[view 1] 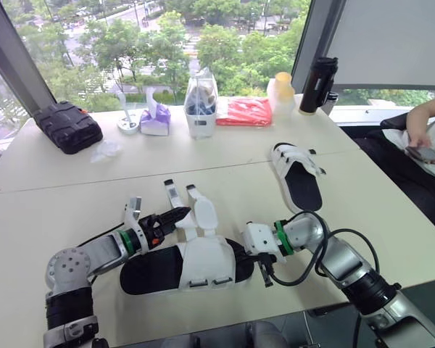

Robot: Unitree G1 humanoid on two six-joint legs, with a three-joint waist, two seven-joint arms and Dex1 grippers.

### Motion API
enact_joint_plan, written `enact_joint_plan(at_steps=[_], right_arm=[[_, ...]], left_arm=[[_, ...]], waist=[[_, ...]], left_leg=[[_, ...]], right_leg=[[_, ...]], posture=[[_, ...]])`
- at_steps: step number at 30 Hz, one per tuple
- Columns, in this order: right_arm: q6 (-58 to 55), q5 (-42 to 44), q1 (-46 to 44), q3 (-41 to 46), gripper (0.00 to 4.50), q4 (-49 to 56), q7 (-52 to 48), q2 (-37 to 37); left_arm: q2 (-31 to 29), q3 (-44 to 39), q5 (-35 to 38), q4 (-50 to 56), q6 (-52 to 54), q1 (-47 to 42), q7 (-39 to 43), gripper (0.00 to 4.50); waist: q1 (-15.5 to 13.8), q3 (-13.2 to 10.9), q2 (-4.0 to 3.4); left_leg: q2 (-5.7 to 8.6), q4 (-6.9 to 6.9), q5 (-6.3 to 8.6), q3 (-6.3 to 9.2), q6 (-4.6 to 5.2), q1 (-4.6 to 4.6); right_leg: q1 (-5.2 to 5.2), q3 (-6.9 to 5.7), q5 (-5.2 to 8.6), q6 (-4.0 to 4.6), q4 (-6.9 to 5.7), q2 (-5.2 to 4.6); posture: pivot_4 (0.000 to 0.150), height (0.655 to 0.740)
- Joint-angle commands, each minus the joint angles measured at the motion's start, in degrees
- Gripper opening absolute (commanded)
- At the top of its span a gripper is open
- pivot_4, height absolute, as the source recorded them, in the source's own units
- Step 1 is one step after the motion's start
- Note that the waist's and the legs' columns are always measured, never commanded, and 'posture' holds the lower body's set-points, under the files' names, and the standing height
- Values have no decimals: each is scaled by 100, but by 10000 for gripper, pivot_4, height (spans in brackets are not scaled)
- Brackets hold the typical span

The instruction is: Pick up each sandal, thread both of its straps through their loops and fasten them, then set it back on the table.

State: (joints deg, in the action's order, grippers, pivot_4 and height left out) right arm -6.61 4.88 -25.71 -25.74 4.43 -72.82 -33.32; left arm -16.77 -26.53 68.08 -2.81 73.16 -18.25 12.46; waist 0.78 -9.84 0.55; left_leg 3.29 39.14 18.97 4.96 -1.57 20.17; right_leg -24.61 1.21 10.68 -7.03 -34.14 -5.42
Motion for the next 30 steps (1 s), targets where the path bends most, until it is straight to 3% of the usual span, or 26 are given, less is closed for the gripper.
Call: enact_joint_plan(at_steps=[1,12,15,30], right_arm=[[-76,182,-105,135,0,124,28,112],[-1119,928,231,567,0,1280,-401,-718],[-1240,980,346,526,0,1397,-253,-644],[391,-37,725,83,0,-124,697,188]], left_arm=[[-73,14,-79,57,-103,94,4,44529],[48,171,45,337,-219,342,-53,44529],[53,182,72,349,-247,360,-63,44529],[139,222,235,536,-337,359,-243,44529]], waist=[[5,0,0],[-9,0,0],[0,-1,0],[-7,0,2]], left_leg=[[0,0,-1,0,-1,0],[-1,-1,4,2,6,8],[-1,-3,4,1,8,7],[-1,-3,2,0,4,4]], right_leg=[[0,0,0,0,0,0],[-3,0,1,0,6,-2],[-3,0,1,0,7,-2],[-2,0,0,0,5,-2]], posture=[[1500,7400],[1500,7400],[1500,7400],[1500,7400]])
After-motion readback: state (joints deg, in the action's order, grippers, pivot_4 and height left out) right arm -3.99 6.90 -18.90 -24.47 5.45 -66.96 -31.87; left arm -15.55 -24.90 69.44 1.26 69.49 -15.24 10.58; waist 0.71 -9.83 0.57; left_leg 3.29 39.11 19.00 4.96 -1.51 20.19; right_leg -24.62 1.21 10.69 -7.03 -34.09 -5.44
